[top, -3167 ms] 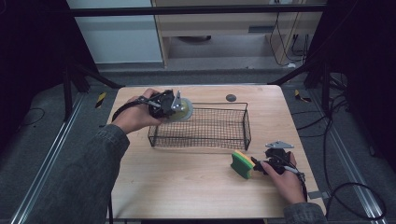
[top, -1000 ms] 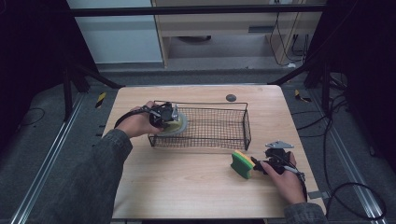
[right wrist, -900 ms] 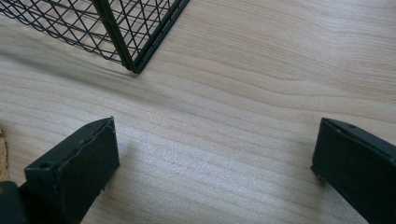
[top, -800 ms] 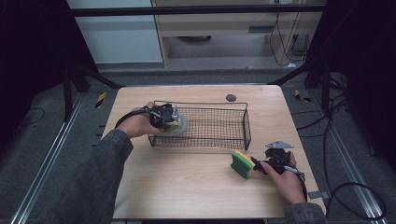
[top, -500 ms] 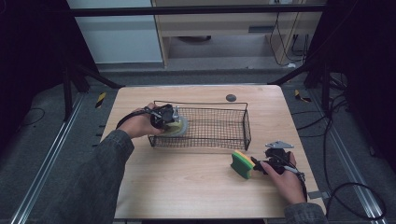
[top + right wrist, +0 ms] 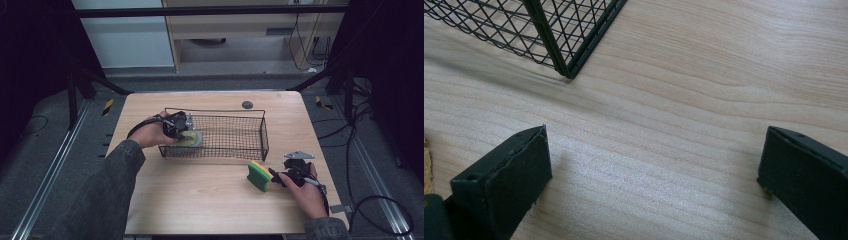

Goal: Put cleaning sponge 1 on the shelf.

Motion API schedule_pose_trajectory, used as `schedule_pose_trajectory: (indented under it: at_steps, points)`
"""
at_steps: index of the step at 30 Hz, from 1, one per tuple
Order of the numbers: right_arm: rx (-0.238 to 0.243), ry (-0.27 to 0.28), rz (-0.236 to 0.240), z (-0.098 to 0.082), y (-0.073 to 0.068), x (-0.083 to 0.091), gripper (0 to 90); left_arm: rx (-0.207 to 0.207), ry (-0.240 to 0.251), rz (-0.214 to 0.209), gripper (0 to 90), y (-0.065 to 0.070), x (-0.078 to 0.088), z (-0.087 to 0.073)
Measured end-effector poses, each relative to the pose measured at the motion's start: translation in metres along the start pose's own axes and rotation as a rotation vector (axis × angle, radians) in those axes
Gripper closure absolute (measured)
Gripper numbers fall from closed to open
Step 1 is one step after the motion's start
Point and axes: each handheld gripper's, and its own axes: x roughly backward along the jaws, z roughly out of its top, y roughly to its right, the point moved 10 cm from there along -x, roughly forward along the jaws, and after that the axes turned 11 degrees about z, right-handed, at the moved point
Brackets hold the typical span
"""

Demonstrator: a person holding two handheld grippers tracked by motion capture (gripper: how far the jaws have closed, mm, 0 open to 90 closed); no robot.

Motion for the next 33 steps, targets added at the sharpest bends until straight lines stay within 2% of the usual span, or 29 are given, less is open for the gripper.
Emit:
schedule_pose_trajectory:
  at_steps: [7,9,11,12,13,14,15,16,17,23,25,27,29,32,33]
  points:
    - [0.0,0.0,0.0,0.0,0.0,0.0,0.8,0.005,-0.002,-0.002,68.5,0.002,-0.003,0.003]
    - [-0.001,0.0,0.0,0.0,0.0,0.0,0.8,0.016,0.001,-0.002,62.9,0.002,-0.003,0.004]
    - [0.0,0.0,0.0,0.0,0.0,0.0,0.8,0.04,0.025,0.006,53.5,0.001,0.0,0.006]
    - [0.0,0.0,0.0,0.0,0.0,0.0,0.8,0.038,0.043,0.007,49.8,0.0,0.002,0.007]
    - [0.0,0.0,0.0,0.0,0.0,0.0,0.8,0.058,0.065,0.009,48.7,-0.002,0.006,0.008]
    - [0.0,0.0,0.0,0.0,0.0,0.0,0.8,0.058,0.065,0.009,45.9,-0.002,0.006,0.008]
    - [-0.001,0.0,0.0,0.0,0.0,0.0,0.8,0.076,0.08,0.012,45.9,-0.003,0.01,0.009]
    - [-0.001,0.0,0.0,0.0,0.0,0.0,0.7,0.11,0.113,0.019,38.8,-0.006,0.017,0.012]
    - [-0.001,0.0,0.0,0.0,0.0,0.0,0.8,0.123,0.126,0.025,37.1,-0.008,0.021,0.013]
    - [-0.003,0.001,0.001,0.0,0.0,0.0,0.8,0.228,0.182,0.048,15.4,-0.014,0.041,0.021]
    - [-0.003,0.001,0.001,0.0,0.0,0.0,0.8,0.253,0.19,0.07,11.7,-0.015,0.046,0.022]
    - [-0.003,0.001,0.001,0.0,0.0,0.0,0.8,0.261,0.192,0.076,9.4,-0.015,0.047,0.022]
    - [-0.003,0.001,0.001,0.0,0.0,0.0,0.8,0.312,0.21,0.083,6.6,-0.011,0.052,0.019]
    - [-0.004,0.001,0.001,0.0,0.0,0.0,0.8,0.357,0.22,0.097,4.8,-0.007,0.055,0.012]
    - [-0.003,0.001,0.001,0.0,0.0,0.0,0.8,0.398,0.239,0.093,4.6,-0.005,0.057,0.01]
